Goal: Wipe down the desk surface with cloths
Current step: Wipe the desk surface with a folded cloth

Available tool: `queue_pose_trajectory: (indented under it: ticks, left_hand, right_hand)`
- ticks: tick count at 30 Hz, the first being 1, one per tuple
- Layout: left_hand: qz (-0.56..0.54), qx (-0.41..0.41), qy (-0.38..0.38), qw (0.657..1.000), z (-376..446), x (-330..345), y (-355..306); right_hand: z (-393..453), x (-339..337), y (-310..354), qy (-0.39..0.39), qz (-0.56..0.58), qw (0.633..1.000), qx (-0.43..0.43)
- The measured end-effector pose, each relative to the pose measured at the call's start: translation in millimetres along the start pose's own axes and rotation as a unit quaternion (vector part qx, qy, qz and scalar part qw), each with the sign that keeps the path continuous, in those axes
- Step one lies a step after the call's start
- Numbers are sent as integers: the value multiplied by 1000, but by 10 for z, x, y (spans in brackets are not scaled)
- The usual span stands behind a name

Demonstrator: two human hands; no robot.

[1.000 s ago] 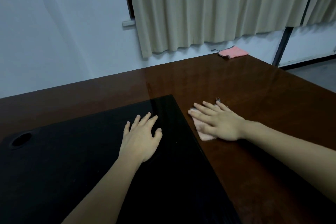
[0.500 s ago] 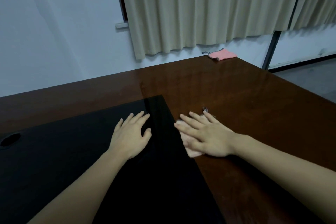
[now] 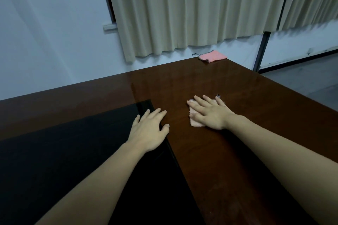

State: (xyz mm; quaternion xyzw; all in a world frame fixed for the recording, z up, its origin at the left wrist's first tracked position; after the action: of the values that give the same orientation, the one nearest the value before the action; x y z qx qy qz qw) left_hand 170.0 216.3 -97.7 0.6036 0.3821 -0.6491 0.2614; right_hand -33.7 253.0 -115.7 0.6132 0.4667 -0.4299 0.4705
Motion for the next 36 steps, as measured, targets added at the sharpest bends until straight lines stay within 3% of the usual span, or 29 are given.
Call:
queue_pose_trajectory:
  ticks: [4, 11, 15, 21, 25, 33, 36]
  left_hand:
    - [10, 1, 1, 1000, 227, 35, -41]
    - [5, 37, -6, 999, 499, 95, -231]
    - [6, 39, -2, 999, 523, 190, -296]
    - [0, 41, -9, 999, 527, 180, -282]
    - [-6, 40, -6, 999, 527, 173, -278]
    - [3, 40, -5, 999, 525, 180, -274]
    - [5, 39, -9, 999, 524, 180, -276]
  right_hand:
    - [-31, 10, 54, 4, -3, 1000, 0]
    - [-864, 226, 252, 22, -21, 992, -126]
    - [-632, 120, -21, 23, -26, 995, -88]
    - [362, -191, -618, -1, -13, 999, 39]
    - [623, -206, -622, -7, -4, 998, 66]
    - [-558, 106, 56, 24, -40, 994, -100]
    - [-900, 181, -11, 30, -28, 993, -110]
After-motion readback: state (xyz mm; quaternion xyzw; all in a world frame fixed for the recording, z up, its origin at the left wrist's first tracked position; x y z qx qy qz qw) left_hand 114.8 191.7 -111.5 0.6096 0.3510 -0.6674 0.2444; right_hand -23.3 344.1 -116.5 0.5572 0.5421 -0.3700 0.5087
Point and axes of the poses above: each hand's wrist, its own z-axis towards the middle knuckle, its own x-axis out of the palm, y = z × x, the point moved 9 cm from there along z, towards the middle knuckle, and after that the axes turned 5 degrees about z, right-handed, at the moved point
